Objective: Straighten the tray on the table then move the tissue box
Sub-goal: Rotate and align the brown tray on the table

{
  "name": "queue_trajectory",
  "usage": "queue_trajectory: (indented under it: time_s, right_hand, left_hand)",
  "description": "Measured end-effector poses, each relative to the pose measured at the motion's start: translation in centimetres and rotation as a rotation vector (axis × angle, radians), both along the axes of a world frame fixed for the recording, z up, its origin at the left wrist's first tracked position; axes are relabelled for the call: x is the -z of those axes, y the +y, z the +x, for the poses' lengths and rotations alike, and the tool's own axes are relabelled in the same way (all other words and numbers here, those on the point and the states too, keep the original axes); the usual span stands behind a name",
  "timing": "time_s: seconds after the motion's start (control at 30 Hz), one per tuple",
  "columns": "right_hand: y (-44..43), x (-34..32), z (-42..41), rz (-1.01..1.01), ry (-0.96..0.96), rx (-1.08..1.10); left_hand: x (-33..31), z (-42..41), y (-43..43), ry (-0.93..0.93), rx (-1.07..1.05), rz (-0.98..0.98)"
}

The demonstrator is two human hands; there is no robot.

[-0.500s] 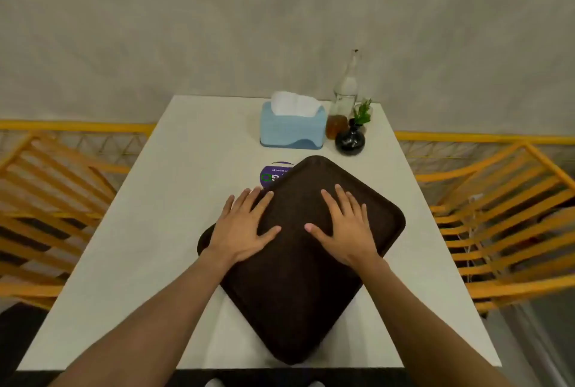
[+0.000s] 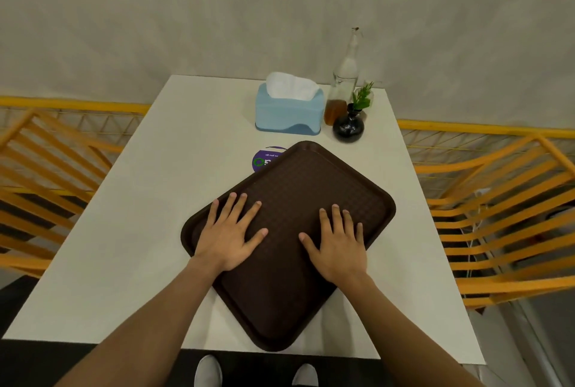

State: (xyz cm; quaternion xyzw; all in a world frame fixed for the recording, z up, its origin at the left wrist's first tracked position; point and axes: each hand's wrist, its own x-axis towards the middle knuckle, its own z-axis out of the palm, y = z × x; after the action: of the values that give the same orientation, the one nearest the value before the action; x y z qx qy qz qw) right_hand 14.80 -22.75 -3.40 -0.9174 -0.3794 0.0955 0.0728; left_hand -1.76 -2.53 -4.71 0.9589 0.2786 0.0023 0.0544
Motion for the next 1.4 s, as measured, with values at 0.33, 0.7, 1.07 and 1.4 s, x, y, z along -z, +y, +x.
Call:
queue_trajectory:
  time_s: [0.33, 0.7, 1.07, 1.4]
  right_hand:
    - [1.4, 0.8, 1.0, -0.018, -0.029, -0.184]
    - [6.9, 0.3, -1.6, -0.014, -0.044, -0.374]
    - [13.5, -0.5, -4.7, -0.031, -0.033, -0.530]
    - [13.2, -1.0, -9.8, 0.409, -0.096, -0.089]
  left_hand:
    - [0.1, -2.7, -2.2, -0.033, -0.182, -0.009]
    - [-0.3, -8.4, -2.6, 0.032, -0.456, -0.083]
    - [-1.1, -13.4, 0.5, 0.028, -0.566, -0.128]
    - [-3.6, -17.6, 6.5, 0.060, -0.465, -0.119]
